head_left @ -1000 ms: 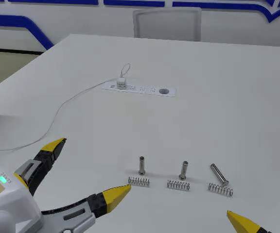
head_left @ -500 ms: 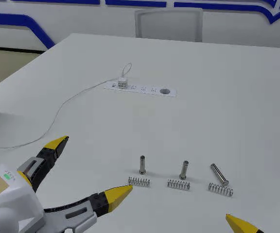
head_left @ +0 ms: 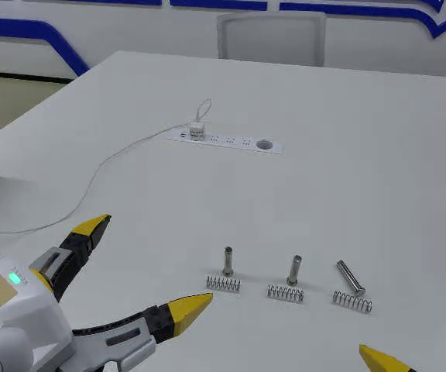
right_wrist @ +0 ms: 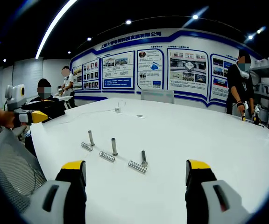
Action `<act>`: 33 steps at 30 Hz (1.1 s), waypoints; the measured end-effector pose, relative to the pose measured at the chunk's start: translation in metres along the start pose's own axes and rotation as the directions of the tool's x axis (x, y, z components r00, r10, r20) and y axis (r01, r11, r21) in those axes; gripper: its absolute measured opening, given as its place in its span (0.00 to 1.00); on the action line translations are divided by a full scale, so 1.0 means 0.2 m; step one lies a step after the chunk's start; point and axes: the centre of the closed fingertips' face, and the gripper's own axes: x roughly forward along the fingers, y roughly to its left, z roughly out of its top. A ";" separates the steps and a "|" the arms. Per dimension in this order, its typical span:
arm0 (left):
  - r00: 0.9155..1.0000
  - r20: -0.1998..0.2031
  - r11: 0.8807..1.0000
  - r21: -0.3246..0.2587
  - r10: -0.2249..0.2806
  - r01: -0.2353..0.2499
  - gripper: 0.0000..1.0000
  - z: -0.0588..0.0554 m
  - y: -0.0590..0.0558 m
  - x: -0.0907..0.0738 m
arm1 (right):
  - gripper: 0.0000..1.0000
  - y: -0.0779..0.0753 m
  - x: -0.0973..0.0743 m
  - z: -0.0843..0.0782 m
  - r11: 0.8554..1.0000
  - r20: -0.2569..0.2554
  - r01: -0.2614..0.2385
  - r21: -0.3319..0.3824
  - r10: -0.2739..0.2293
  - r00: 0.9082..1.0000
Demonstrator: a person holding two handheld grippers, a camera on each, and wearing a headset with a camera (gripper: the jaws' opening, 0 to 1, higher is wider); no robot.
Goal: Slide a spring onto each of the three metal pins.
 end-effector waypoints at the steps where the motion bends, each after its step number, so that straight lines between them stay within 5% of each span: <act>1: 1.000 -0.001 1.000 0.000 0.001 -0.001 1.00 0.00 0.00 0.00 | 0.89 0.00 0.00 0.00 1.000 -0.003 0.000 0.000 0.000 1.000; 33: 0.999 -0.036 1.000 -0.021 0.007 -0.008 1.00 -0.04 0.02 0.00 | 0.77 0.01 0.01 -0.05 1.000 -0.050 -0.006 -0.021 0.005 0.999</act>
